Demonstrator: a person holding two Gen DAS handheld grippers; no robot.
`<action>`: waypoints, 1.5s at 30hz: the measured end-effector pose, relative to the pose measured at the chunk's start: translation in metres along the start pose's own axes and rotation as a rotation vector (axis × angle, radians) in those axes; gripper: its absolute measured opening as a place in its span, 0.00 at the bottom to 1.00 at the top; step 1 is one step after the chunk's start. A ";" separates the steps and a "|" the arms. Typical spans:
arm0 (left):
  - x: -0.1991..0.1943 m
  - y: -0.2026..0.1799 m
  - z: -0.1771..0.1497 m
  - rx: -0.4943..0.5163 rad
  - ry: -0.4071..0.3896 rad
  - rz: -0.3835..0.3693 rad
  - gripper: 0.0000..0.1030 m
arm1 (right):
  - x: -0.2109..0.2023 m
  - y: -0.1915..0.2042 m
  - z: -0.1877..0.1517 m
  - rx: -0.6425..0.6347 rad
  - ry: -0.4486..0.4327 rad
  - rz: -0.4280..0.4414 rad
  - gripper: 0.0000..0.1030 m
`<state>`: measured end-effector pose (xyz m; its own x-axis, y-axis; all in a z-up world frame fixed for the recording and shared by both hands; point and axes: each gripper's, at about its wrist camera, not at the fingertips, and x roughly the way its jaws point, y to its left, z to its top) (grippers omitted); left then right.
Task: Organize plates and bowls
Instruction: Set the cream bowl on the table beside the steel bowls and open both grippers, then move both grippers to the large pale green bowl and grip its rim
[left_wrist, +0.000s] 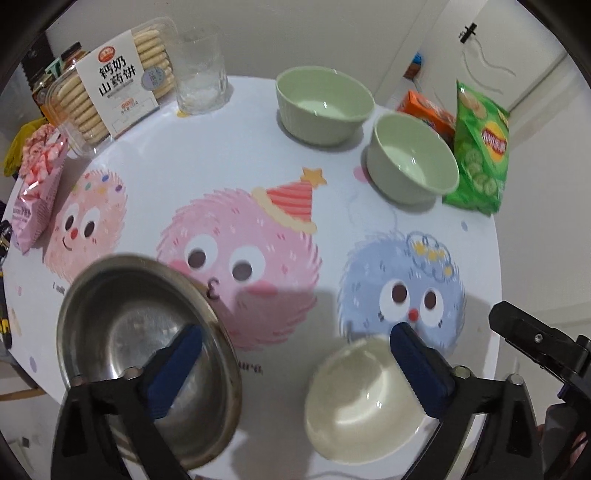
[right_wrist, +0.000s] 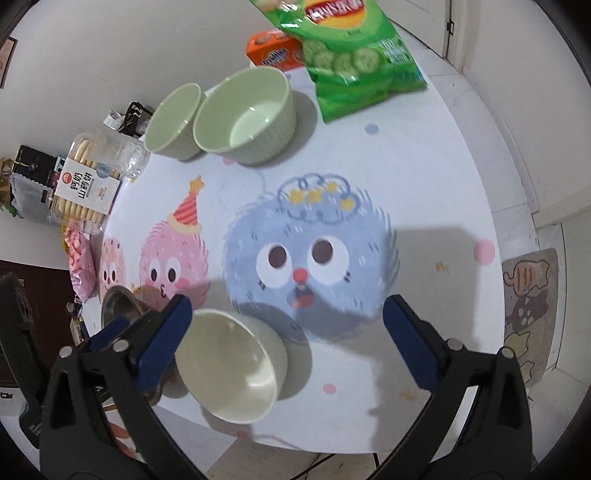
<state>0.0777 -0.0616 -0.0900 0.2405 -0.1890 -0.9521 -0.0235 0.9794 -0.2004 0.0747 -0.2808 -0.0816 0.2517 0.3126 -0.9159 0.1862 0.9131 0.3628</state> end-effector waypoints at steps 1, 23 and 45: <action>0.000 0.001 0.004 0.001 -0.005 0.004 1.00 | 0.000 0.002 0.004 -0.001 -0.002 0.003 1.00; 0.039 0.030 0.162 -0.111 0.052 -0.060 1.00 | 0.039 0.094 0.154 -0.162 0.021 -0.028 1.00; 0.099 0.044 0.213 -0.234 0.113 -0.052 0.66 | 0.135 0.124 0.245 -0.312 0.188 -0.071 0.93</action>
<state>0.3075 -0.0222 -0.1435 0.1372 -0.2579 -0.9564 -0.2407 0.9279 -0.2847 0.3643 -0.1893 -0.1179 0.0639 0.2616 -0.9631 -0.1088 0.9611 0.2538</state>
